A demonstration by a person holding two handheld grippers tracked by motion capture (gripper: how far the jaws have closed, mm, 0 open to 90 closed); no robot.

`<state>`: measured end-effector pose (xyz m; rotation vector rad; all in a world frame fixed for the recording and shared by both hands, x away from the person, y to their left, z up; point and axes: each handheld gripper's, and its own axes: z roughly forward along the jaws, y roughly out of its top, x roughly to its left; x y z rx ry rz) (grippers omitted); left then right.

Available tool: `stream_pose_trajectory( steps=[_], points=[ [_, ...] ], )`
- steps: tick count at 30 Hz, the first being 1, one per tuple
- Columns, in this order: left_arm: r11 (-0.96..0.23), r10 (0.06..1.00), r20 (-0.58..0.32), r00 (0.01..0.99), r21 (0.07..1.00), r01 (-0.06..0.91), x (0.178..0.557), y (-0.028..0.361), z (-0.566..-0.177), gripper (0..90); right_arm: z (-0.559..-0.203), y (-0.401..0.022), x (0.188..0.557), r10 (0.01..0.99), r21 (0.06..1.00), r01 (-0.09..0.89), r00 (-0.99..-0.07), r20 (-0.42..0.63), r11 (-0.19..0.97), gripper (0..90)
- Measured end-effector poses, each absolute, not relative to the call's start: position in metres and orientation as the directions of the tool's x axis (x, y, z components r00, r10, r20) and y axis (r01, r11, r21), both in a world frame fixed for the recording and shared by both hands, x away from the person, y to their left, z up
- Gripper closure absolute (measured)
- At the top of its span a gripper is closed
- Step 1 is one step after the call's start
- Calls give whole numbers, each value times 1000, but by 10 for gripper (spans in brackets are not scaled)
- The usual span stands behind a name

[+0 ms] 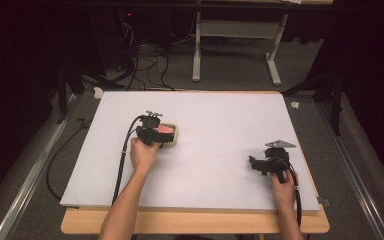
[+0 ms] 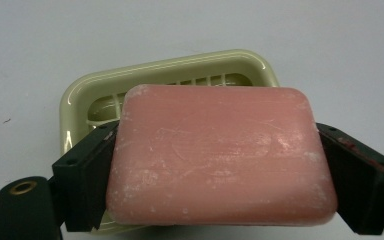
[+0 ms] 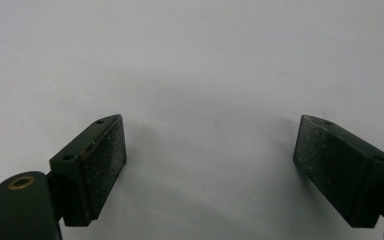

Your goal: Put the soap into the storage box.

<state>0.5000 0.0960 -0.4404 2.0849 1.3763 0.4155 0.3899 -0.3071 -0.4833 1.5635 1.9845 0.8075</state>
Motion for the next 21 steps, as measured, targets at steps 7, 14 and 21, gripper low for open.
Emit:
stream_pose_trajectory(
  steps=[7,14,21],
  points=[
    [-277,913,-63,403,629,726,502,97,-443,139,-483,-307,390,973,706,687,-228,-15,172,142],
    [-259,914,-88,397,627,735,504,97,-445,138,-483,-307,390,973,706,687,-228,-15,172,142],
    [-258,922,-60,381,640,724,504,95,-445,137,-483,-307,390,973,706,687,-228,-16,173,142]
  ],
)
